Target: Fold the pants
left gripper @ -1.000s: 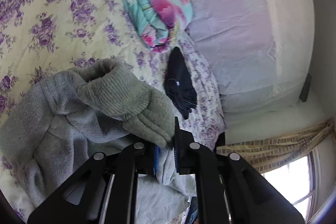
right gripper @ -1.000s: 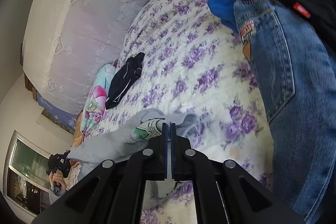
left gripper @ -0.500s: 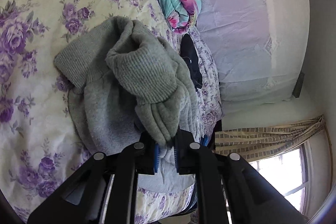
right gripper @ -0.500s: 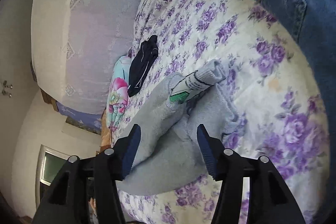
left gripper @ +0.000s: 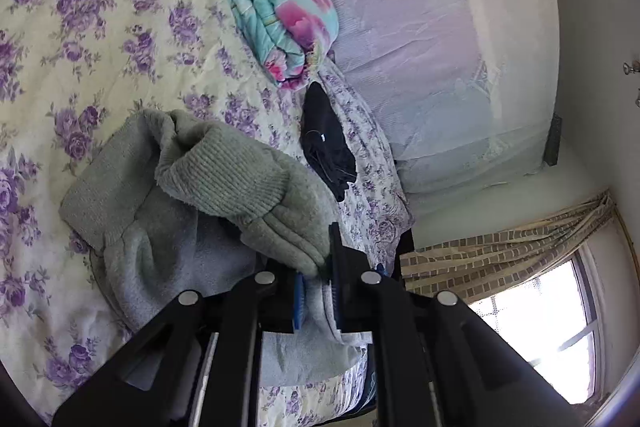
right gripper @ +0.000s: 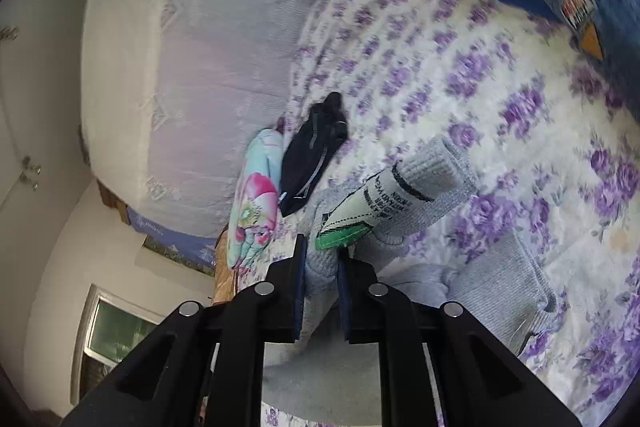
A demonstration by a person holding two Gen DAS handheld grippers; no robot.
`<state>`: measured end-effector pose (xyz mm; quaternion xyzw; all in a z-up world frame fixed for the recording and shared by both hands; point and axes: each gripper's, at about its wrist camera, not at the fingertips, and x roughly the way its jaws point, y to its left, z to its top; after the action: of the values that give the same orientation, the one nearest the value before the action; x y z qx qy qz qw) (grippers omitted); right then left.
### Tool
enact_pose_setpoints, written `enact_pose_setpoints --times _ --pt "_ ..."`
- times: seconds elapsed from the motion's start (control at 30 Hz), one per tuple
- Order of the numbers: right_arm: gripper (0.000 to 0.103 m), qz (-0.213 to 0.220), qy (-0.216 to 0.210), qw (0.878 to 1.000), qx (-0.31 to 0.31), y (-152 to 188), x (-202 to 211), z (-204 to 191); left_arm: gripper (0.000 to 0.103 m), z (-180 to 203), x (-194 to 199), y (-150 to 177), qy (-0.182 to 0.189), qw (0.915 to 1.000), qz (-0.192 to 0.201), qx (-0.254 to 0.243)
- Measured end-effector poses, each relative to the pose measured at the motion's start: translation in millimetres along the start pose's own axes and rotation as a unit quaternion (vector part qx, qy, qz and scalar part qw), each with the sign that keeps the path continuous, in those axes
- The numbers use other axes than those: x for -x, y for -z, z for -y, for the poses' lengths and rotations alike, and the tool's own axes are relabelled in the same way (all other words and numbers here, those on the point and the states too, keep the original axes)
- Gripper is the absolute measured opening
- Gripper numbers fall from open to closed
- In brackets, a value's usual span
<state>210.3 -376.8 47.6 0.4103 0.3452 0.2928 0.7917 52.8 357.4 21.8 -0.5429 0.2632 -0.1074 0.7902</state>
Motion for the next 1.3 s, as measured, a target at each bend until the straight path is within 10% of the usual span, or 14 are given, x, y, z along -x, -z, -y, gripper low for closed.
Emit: enact_pose_setpoints --times 0.37,0.47,0.6,1.3 --pt "0.014 -0.057 0.062 0.992 -0.093 64.8 18.2 107.0 0.015 -116.5 12.3 67.2 0.000 0.9929 -0.029 0.115" --pt "0.025 -0.064 0.075 0.992 -0.076 64.2 21.7 93.1 0.016 -109.9 24.6 70.9 0.000 0.9944 -0.017 0.104" --pt "0.062 -0.053 0.050 0.992 -0.101 71.0 41.6 89.6 0.045 -85.4 46.0 77.5 -0.048 0.9975 0.013 0.050" --pt "0.086 0.058 0.031 0.992 -0.109 76.0 12.8 82.0 0.063 -76.2 27.5 109.8 0.007 0.9985 0.029 0.046"
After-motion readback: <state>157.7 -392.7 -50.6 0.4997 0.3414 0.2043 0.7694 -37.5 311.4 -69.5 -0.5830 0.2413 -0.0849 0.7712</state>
